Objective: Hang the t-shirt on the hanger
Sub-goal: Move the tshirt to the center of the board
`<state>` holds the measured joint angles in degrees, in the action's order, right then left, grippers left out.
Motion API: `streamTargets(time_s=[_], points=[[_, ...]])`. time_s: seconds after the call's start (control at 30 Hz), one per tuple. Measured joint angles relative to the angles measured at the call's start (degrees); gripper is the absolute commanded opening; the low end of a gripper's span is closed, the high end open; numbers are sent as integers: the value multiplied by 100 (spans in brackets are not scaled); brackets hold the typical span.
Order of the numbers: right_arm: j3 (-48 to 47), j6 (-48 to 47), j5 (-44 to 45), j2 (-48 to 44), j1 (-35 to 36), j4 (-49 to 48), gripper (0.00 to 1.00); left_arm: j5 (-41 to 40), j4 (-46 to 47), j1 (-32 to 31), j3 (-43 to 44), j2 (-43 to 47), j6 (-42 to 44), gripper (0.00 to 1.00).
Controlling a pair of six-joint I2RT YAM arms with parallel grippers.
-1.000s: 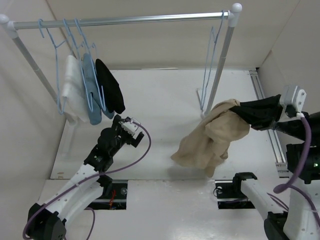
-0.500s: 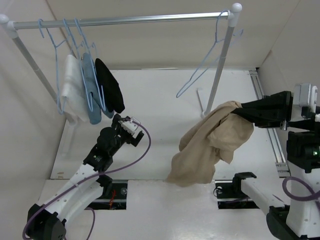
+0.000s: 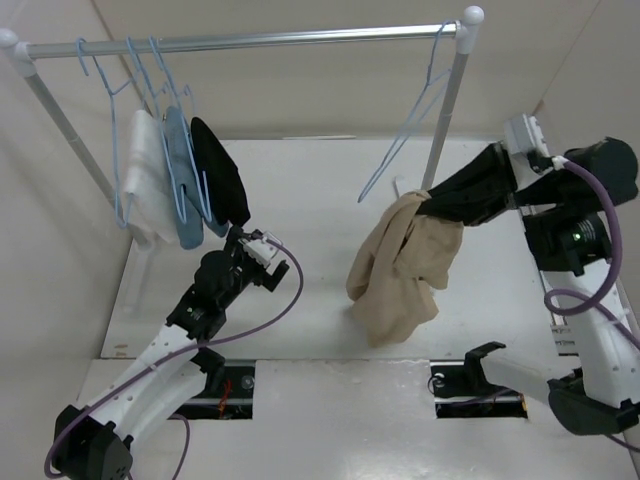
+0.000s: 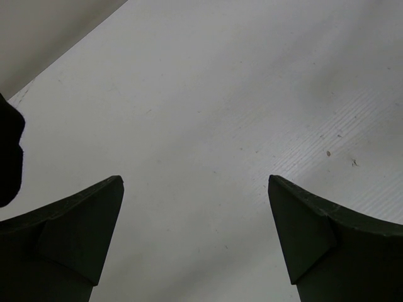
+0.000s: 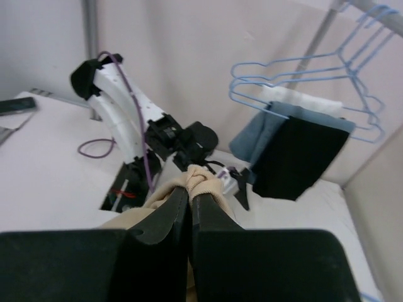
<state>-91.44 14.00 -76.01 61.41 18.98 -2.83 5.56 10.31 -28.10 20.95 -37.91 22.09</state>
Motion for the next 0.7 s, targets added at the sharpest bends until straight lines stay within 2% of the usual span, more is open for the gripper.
streamTargets(time_s=[0.2,0.4,0.53,0.6,0.7], points=[[-304,-85,57,737,909,-87,0,0,-46,0,72,-94,59,99],[-573,-188,236,1080,1211,-79,0,-46,-116,0,72,-74,103,99],[-1056,-328,463,1298,1672,46,0,-101,-155,0,72,28,103,99],[-1578,-717,769,1493,1980,560,0,-111,-164,0,72,61,103,99],[-3165,-1709,1738,2153,2774,2072,0,-116,-168,0,72,70,122,99]])
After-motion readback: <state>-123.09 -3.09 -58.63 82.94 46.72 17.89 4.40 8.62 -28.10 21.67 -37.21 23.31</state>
